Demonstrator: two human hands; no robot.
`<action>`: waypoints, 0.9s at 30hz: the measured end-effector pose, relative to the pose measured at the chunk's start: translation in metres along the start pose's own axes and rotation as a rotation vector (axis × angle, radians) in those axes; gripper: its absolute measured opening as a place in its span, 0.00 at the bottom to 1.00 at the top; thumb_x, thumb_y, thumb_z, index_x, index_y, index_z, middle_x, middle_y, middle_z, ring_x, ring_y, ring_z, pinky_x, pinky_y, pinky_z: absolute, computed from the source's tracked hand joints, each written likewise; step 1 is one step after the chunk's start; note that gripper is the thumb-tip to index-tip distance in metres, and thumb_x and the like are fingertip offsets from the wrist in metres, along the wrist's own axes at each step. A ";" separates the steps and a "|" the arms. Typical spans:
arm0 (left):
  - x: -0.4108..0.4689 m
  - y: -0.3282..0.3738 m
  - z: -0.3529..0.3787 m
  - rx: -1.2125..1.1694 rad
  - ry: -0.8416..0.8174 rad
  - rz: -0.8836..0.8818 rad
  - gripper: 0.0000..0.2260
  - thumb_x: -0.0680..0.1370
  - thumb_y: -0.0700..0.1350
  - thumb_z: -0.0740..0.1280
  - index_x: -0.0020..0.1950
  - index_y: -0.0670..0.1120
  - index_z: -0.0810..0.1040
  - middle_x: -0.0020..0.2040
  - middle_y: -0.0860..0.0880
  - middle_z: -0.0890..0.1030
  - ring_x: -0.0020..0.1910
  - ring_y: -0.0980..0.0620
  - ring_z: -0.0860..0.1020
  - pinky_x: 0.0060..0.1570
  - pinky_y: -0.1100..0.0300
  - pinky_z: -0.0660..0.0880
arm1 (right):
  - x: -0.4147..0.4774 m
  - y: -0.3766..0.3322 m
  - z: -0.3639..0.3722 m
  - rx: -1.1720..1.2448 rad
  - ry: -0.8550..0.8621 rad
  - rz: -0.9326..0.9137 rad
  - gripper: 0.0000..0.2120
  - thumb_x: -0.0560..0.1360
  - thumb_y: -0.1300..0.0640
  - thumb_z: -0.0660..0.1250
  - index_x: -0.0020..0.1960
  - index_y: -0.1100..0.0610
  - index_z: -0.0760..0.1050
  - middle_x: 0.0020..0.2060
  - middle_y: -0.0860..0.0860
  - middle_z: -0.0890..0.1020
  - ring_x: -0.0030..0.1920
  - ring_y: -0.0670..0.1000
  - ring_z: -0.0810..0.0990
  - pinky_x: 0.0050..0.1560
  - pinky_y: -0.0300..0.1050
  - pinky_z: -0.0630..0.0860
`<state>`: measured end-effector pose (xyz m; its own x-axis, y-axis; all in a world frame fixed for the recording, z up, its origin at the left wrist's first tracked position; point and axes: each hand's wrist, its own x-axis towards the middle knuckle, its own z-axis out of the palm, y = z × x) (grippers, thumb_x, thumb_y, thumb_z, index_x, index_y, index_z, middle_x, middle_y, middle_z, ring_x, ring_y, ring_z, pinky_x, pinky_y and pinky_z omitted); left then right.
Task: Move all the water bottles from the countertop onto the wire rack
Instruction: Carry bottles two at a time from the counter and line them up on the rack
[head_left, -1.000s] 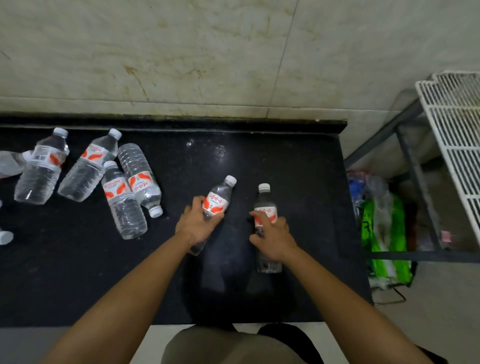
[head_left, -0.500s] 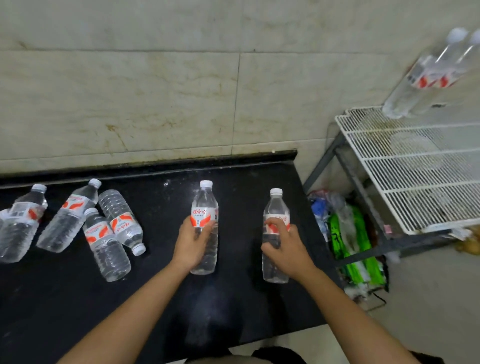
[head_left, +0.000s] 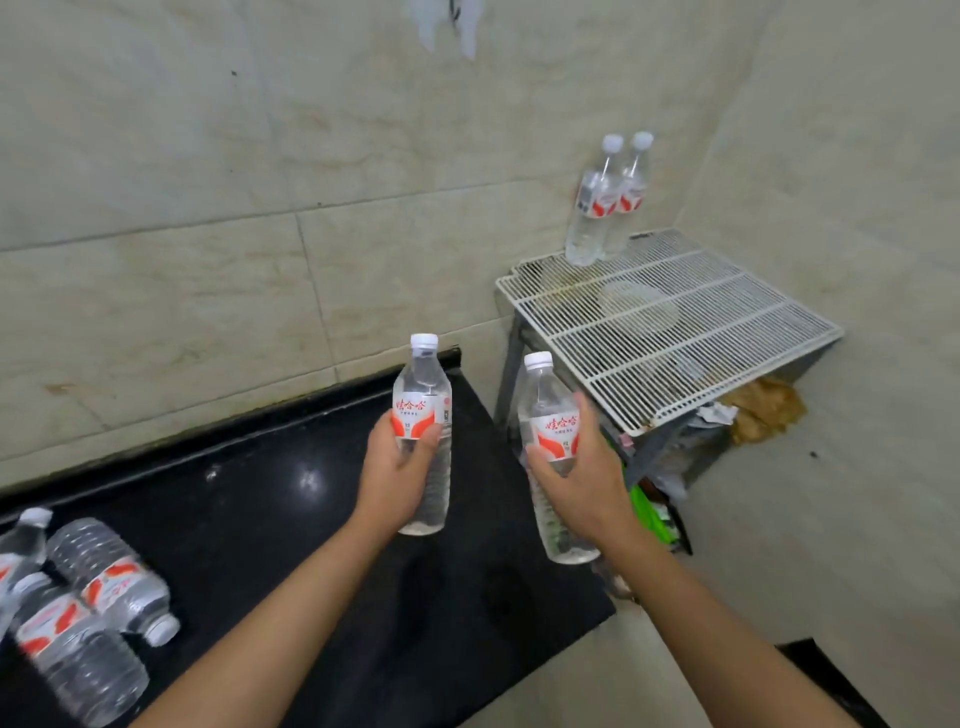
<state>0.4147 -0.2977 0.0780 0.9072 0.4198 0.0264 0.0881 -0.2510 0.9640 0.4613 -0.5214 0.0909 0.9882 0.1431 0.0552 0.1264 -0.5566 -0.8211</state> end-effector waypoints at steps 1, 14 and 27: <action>-0.001 0.012 0.009 -0.003 -0.006 0.050 0.09 0.80 0.50 0.68 0.58 0.51 0.74 0.53 0.53 0.80 0.51 0.59 0.79 0.47 0.64 0.73 | 0.003 0.001 -0.014 0.008 0.015 -0.028 0.44 0.71 0.36 0.68 0.80 0.41 0.49 0.63 0.47 0.77 0.59 0.48 0.80 0.62 0.55 0.78; -0.041 0.161 0.207 -0.165 0.106 0.218 0.19 0.78 0.55 0.71 0.67 0.51 0.75 0.60 0.53 0.82 0.59 0.54 0.81 0.63 0.45 0.77 | 0.069 0.069 -0.248 0.083 0.223 -0.284 0.39 0.72 0.39 0.71 0.77 0.45 0.59 0.56 0.46 0.81 0.53 0.48 0.81 0.55 0.50 0.79; 0.023 0.203 0.304 -0.082 0.197 0.197 0.28 0.70 0.53 0.79 0.67 0.52 0.74 0.58 0.54 0.82 0.58 0.54 0.80 0.59 0.46 0.79 | 0.178 0.109 -0.315 0.120 0.206 -0.256 0.40 0.71 0.28 0.64 0.76 0.44 0.61 0.59 0.46 0.77 0.56 0.51 0.79 0.56 0.54 0.77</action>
<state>0.5785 -0.6047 0.1939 0.8052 0.5337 0.2583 -0.1222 -0.2769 0.9531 0.6782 -0.8137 0.1903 0.9239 0.0906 0.3717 0.3737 -0.4220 -0.8260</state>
